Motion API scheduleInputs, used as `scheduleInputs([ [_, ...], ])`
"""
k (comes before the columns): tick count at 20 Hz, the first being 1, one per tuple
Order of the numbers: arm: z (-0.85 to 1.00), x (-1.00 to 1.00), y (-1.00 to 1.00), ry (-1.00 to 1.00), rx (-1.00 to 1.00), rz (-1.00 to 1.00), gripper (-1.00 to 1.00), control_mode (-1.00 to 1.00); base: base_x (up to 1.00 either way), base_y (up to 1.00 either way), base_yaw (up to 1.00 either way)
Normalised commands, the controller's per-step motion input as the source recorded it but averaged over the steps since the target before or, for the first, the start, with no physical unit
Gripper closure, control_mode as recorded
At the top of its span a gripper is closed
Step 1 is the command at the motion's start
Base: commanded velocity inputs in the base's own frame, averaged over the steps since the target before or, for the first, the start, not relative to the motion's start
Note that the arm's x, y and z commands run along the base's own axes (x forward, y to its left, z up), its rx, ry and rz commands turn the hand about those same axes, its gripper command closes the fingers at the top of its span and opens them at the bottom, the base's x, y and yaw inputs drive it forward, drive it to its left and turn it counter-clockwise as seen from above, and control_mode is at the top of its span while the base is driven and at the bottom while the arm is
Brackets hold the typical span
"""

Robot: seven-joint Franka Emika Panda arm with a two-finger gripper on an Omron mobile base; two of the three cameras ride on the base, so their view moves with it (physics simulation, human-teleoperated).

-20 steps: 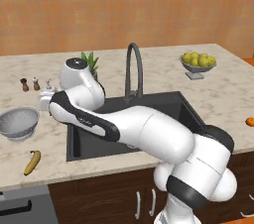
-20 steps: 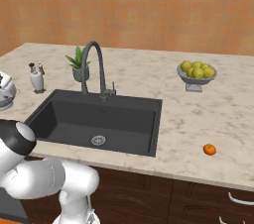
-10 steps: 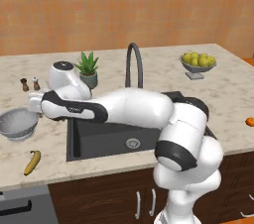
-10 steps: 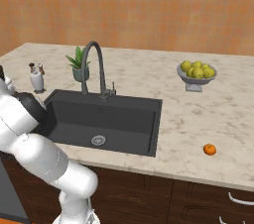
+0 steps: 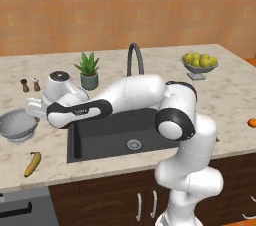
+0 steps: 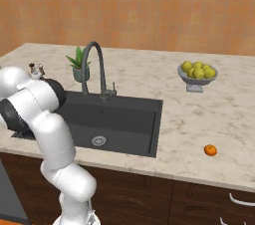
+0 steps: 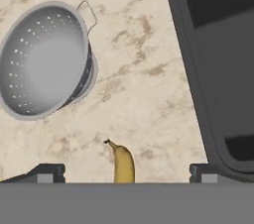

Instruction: Put the colander in the sink, put the banana, tangerine in the colander, and turn on the sink faucet and pour water over the colander.

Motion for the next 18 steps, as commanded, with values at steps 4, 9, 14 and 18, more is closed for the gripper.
scheduleInputs([
  [4, -0.28, 0.29, 0.27, 0.01, 0.00, -0.14, -1.00, -1.00, 0.00, 0.00, 0.00],
  [9, -0.10, 0.36, 0.42, 0.00, 0.00, -0.12, -1.00, -1.00, 0.00, 0.00, 0.00],
  [14, 0.00, 0.38, 0.41, 0.00, 0.00, -0.11, -1.00, -1.00, 0.00, 0.00, 0.00],
  [18, 0.03, 0.31, 0.21, 0.00, 0.00, -0.12, -1.00, -1.00, 0.00, 0.00, 0.00],
])
